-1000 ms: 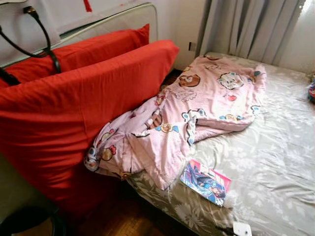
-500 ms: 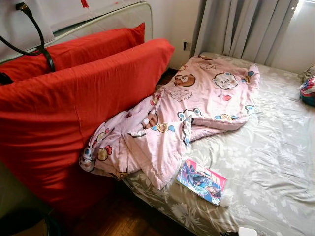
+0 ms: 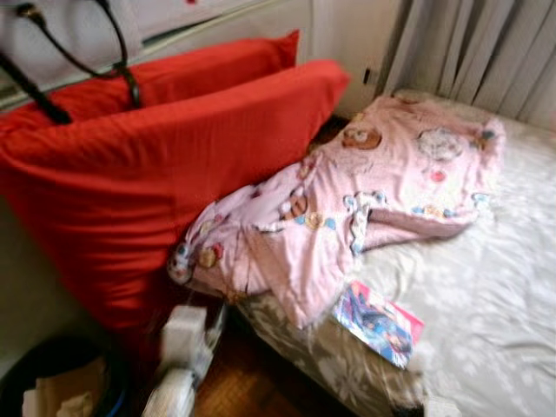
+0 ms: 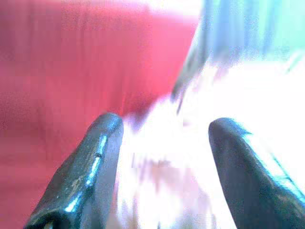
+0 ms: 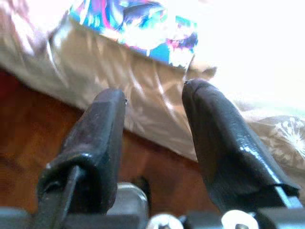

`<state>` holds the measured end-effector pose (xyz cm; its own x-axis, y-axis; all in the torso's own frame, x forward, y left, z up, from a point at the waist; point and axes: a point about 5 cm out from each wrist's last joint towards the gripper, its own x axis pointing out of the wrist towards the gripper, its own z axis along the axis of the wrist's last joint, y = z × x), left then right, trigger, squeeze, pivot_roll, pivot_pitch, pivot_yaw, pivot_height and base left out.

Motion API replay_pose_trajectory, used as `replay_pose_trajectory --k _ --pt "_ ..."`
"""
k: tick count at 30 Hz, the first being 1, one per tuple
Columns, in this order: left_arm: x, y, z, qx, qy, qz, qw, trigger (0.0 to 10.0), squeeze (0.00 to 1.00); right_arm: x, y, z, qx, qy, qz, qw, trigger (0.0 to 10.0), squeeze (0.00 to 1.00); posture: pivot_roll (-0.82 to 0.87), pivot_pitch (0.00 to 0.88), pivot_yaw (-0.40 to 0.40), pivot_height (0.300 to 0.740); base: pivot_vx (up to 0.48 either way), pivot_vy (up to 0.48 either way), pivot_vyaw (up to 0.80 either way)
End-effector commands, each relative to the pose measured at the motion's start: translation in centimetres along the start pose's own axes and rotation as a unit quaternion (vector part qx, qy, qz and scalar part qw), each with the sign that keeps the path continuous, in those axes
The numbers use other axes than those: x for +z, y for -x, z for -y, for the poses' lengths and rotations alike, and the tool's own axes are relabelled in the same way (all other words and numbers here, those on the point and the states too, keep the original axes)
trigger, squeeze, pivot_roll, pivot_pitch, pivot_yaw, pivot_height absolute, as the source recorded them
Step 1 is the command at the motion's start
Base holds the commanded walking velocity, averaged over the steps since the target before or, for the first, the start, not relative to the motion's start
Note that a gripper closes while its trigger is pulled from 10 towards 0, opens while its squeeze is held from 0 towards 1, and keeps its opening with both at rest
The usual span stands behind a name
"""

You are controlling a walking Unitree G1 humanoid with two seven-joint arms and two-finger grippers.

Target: Clean up the room

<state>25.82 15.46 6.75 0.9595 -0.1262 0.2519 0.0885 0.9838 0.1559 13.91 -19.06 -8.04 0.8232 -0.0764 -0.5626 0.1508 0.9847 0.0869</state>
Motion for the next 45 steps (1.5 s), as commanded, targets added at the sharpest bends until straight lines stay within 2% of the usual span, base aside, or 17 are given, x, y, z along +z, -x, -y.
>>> replay_pose_trajectory --k 1,5,6,7,9,13,17,24,25,28,31,36,38,42,43,44,45 --pt "-1.7 2.1 -0.4 -0.001 -0.006 -0.046 0.999 10.0 0.00 -0.7 0.7 0.8 -0.002 0.003 -0.009 1.000 10.0 0.00 -0.13 0.067 -0.024 0.740 0.000 0.000 0.00" --pt "-1.0 2.3 -0.2 -0.001 -0.014 -0.038 0.999 10.0 0.00 -0.5 0.7 0.7 0.008 0.010 -0.001 1.000 10.0 0.00 -0.13 0.059 -0.028 0.740 0.000 0.000 0.00" --pt "-0.7 2.8 -0.4 0.010 -0.021 -0.047 0.999 10.0 0.00 3.2 -0.8 0.9 0.024 0.028 0.090 0.995 10.0 0.00 -0.13 0.059 -0.028 0.740 0.000 0.000 0.00" --pt "-0.5 3.4 -0.8 0.020 -0.027 -0.056 0.998 10.0 0.00 11.4 -2.4 0.9 0.043 0.047 0.256 0.964 10.0 0.00 -0.12 0.066 -0.030 0.740 0.000 0.000 0.00" --pt "-0.3 3.9 -1.3 0.026 -0.034 -0.065 0.997 10.0 0.00 14.6 -2.2 0.3 0.056 0.044 0.313 0.947 10.0 0.00 -0.12 0.075 -0.026 0.740 0.000 0.000 0.00" --pt "-0.5 4.6 -1.9 0.033 -0.054 -0.079 0.995 10.0 0.00 15.1 -2.2 -0.3 0.078 0.054 0.321 0.942 10.0 0.00 -0.11 0.081 -0.021 0.740 0.000 0.000 0.00" --pt "-0.2 5.6 -3.8 0.052 -0.073 -0.099 0.991 10.0 0.00 16.2 -2.3 -1.1 0.097 0.041 0.330 0.938 10.0 0.00 -0.10 0.095 -0.015 0.740 0.000 0.000 0.00" --pt "0.5 5.6 -4.3 0.046 -0.083 -0.100 0.990 10.0 0.00 17.5 -1.9 -1.8 0.115 0.034 0.341 0.932 10.0 0.00 -0.08 0.100 -0.007 0.740 0.000 0.000 0.00" --pt "0.8 5.2 -4.5 0.054 -0.082 -0.094 0.991 10.0 0.00 18.3 -1.5 -2.1 0.119 0.036 0.359 0.925 10.0 0.00 -0.09 0.105 -0.002 0.740 0.000 0.000 0.00" --pt "1.0 4.8 -4.4 0.054 -0.072 -0.097 0.991 10.0 0.00 18.7 -0.8 -2.4 0.120 0.030 0.368 0.922 10.0 0.00 -0.09 0.109 0.002 0.740 0.000 0.000 0.00" --pt "0.6 5.0 -4.4 0.060 -0.056 -0.113 0.990 10.0 0.00 18.3 -0.6 -2.4 0.118 0.027 0.357 0.926 10.0 0.00 -0.10 0.115 0.008 0.740 0.000 0.000 0.00" --pt "-1.9 5.9 -4.6 0.087 0.009 -0.184 0.979 10.0 0.00 15.8 -1.3 -1.6 0.098 0.031 0.303 0.947 10.0 0.00 -0.10 0.119 0.014 0.740 0.000 0.000 0.00" --pt "-2.6 6.0 -4.7 0.088 0.017 -0.202 0.975 10.0 0.00 15.2 -1.6 -1.7 0.100 0.035 0.284 0.953 10.0 0.00 -0.10 0.112 0.016 0.740 0.000 0.000 0.00" --pt "-5.5 7.0 -5.5 0.117 0.042 -0.268 0.955 10.0 0.00 11.9 -3.2 -1.7 0.102 0.029 0.186 0.977 10.0 0.00 -0.11 0.095 0.019 0.740 0.000 0.000 0.00" --pt "-5.5 7.0 -5.5 0.117 0.042 -0.268 0.955 10.0 0.00 11.9 -3.2 -1.7 0.102 0.029 0.186 0.977 10.0 0.00 -0.11 0.095 0.019 0.740 0.000 0.000 0.00" --pt "-6.6 7.3 -5.6 0.119 0.051 -0.297 0.946 10.0 0.00 10.2 -3.7 -1.8 0.109 0.034 0.137 0.984 10.0 0.00 -0.10 0.082 0.023 0.740 0.000 0.000 0.00" --pt "-6.6 7.3 -5.6 0.119 0.051 -0.297 0.946 10.0 0.00 10.2 -3.7 -1.8 0.109 0.034 0.137 0.984 10.0 0.00 -0.10 0.082 0.023 0.740 0.000 0.000 0.00"
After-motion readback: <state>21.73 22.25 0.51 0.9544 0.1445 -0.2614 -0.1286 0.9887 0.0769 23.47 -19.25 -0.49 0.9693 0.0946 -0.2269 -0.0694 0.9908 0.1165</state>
